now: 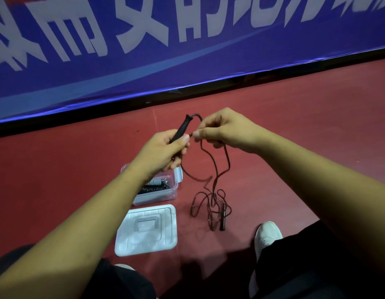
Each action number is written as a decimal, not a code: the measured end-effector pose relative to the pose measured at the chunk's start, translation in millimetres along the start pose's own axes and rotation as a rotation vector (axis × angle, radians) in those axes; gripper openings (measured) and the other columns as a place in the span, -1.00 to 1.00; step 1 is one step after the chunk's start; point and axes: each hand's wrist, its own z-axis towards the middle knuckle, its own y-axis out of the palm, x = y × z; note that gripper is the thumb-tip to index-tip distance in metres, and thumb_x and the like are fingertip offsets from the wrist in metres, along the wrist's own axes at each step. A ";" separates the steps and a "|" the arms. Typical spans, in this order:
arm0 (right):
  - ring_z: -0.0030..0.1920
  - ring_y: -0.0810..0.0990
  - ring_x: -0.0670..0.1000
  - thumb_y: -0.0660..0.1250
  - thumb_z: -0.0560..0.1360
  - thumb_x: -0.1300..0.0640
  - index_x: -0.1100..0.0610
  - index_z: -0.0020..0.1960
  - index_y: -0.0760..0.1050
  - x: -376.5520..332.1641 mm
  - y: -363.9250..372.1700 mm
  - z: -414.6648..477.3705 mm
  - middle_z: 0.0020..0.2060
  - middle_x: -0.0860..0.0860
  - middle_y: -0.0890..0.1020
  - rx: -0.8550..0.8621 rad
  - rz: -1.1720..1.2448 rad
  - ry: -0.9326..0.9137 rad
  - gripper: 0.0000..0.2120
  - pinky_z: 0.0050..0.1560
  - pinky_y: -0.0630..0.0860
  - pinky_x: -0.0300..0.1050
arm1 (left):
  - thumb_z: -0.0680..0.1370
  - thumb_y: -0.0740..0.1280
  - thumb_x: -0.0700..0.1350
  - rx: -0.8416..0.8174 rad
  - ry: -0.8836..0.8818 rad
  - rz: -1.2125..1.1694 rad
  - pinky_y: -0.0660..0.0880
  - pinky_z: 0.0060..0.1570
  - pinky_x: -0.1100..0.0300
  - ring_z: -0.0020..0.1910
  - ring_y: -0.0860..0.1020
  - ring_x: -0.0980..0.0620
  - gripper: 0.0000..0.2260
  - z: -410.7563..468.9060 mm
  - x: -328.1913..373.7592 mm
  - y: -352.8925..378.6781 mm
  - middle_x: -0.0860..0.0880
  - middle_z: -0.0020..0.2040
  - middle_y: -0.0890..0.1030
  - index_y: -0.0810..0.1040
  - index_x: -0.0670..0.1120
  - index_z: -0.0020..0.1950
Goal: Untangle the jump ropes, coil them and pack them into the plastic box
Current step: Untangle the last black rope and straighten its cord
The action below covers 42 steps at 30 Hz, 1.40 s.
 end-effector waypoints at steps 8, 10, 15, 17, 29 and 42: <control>-0.07 0.62 0.01 0.36 0.56 0.11 0.21 -0.03 0.54 57.9 -21.5 -6.1 -0.13 0.13 0.67 -0.220 -0.095 0.315 -0.85 0.12 0.51 0.07 | 0.64 0.21 -0.14 0.255 0.016 -0.709 0.08 -0.71 0.37 -0.62 0.23 0.18 -0.82 6.3 -0.8 -41.0 0.05 -0.40 0.37 0.37 -0.07 -0.17; -0.15 0.60 -0.03 0.40 0.53 0.04 0.18 -0.12 0.59 70.3 -27.7 -8.9 -0.20 0.10 0.68 -0.197 -0.258 0.356 -0.81 0.02 0.48 0.01 | 0.64 0.19 -0.12 0.292 0.021 -0.810 0.10 -0.71 0.36 -0.62 0.23 0.19 -0.82 7.2 -3.2 -52.8 0.07 -0.40 0.37 0.36 -0.06 -0.17; -0.27 0.63 0.10 0.39 0.54 0.12 0.26 -0.19 0.59 77.8 -33.2 -10.8 -0.32 0.21 0.62 0.078 -0.102 0.319 -0.78 0.01 0.60 0.18 | 0.66 0.17 -0.13 0.419 0.084 -0.722 0.11 -0.68 0.36 -0.60 0.29 0.17 -0.82 5.6 -3.0 -82.7 0.02 -0.33 0.48 0.42 -0.08 -0.14; -0.39 0.52 0.05 0.39 0.54 0.12 0.25 -0.16 0.60 62.1 -31.0 -7.1 -0.40 0.13 0.52 0.131 -0.019 0.229 -0.80 -0.20 0.57 0.04 | 0.66 0.21 -0.15 0.539 0.009 -0.309 0.14 -0.67 0.35 -0.62 0.38 0.16 -0.87 7.0 -8.9 -81.9 -0.06 -0.22 0.58 0.48 -0.11 -0.07; -0.50 0.28 -0.11 0.42 0.52 0.02 0.24 -0.19 0.64 2.1 18.2 -2.6 -0.50 0.00 0.38 0.122 -0.228 0.025 -0.72 -0.47 0.22 -0.23 | 0.67 0.18 -0.12 0.008 -0.021 -0.109 0.10 -0.62 0.28 -0.67 0.27 0.11 -0.78 -8.0 3.0 -12.4 -0.16 -0.38 0.62 0.58 -0.19 0.13; -0.46 0.50 -0.05 0.49 0.46 0.10 0.20 -0.27 0.63 60.5 -38.0 -16.6 -0.47 0.06 0.56 0.110 -0.295 0.277 -0.79 -0.30 0.44 -0.18 | 0.63 0.23 -0.20 0.312 0.031 -0.667 0.09 -0.70 0.41 -0.57 0.23 0.21 -0.79 4.1 5.7 -70.9 0.05 -0.38 0.32 0.35 -0.08 -0.21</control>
